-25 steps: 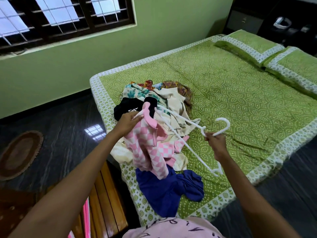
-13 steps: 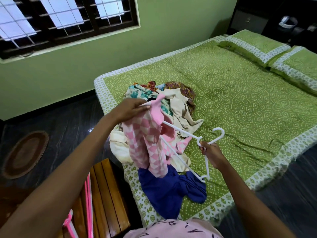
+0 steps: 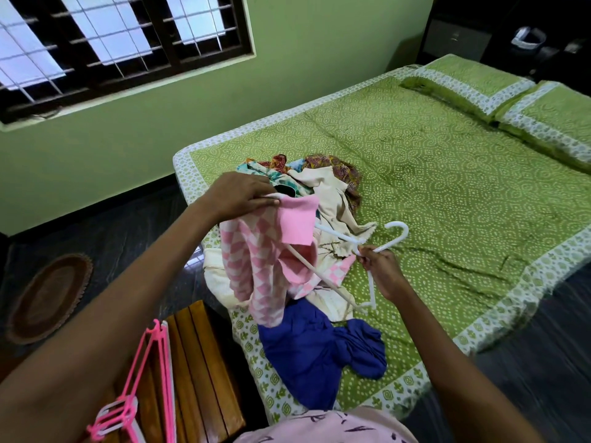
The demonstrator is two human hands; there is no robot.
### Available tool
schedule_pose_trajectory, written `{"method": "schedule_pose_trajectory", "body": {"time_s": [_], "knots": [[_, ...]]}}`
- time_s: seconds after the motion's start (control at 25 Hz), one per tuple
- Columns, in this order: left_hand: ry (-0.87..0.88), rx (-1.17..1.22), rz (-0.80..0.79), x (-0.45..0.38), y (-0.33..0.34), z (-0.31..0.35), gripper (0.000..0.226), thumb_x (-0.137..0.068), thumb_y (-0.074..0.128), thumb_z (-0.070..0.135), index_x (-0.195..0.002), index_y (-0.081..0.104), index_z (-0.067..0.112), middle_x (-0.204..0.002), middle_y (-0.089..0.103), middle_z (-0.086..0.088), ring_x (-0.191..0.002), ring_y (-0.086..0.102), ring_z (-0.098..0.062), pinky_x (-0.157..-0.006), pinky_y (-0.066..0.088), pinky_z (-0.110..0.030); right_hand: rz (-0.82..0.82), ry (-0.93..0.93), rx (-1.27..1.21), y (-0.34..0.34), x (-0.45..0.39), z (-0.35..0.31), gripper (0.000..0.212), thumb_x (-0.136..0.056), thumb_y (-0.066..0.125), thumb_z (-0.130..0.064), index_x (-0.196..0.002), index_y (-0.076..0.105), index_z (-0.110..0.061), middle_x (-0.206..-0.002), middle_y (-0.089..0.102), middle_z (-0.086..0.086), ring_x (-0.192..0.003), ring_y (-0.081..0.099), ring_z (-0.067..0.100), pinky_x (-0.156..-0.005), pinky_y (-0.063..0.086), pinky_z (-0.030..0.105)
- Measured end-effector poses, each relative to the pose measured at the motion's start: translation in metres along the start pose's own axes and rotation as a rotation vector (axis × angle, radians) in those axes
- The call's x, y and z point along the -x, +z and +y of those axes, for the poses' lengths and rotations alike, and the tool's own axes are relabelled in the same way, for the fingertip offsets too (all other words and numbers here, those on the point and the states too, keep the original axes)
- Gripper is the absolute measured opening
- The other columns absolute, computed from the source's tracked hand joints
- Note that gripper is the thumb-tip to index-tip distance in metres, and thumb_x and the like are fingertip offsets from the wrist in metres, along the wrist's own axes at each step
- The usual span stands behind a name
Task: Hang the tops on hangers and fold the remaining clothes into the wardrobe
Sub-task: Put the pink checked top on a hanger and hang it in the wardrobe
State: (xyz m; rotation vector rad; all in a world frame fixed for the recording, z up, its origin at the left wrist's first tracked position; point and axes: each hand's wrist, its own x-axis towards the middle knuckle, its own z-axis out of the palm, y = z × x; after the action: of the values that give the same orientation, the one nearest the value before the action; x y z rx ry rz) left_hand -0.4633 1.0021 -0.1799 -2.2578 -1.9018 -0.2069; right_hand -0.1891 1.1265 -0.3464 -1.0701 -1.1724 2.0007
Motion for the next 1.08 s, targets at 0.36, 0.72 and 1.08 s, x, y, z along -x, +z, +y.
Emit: {"method": "schedule_pose_trajectory", "body": {"time_s": [0.36,0.72,1.08], "knots": [[-0.156,-0.151,-0.061,-0.010,-0.012,0.015,0.049,-0.091,0.043,0.053,-0.097,0.069,0.012,-0.075,0.059,-0.015,-0.077,0.058,-0.030,-0.047,0.012,-0.021,-0.065,-0.215,0.186,0.034,0.001,-0.029,0.028,-0.091,0.054,-0.003,-0.064,0.059,-0.005,-0.052,0.050,0.000,-0.055,0.034,0.015,-0.050,0.026,0.023],[-0.300,-0.305,-0.133,0.003,-0.006,0.016,0.044,-0.097,0.038,0.046,-0.097,0.063,0.010,-0.085,0.067,-0.014,-0.079,0.063,-0.031,-0.056,0.027,-0.027,-0.038,-0.260,0.342,0.042,-0.003,-0.049,0.032,-0.090,0.056,-0.005,-0.059,0.061,-0.011,-0.052,0.056,0.003,-0.061,0.040,0.022,-0.054,0.031,0.029],[-0.339,-0.313,-0.122,0.005,-0.007,0.007,0.038,-0.098,0.038,0.043,-0.099,0.060,0.012,-0.086,0.067,-0.014,-0.080,0.063,-0.032,-0.056,0.029,-0.029,-0.086,-0.271,0.319,0.036,-0.003,-0.048,0.031,-0.092,0.055,-0.006,-0.061,0.060,-0.007,-0.049,0.048,-0.005,-0.052,0.032,0.013,-0.051,0.027,0.026]]}}
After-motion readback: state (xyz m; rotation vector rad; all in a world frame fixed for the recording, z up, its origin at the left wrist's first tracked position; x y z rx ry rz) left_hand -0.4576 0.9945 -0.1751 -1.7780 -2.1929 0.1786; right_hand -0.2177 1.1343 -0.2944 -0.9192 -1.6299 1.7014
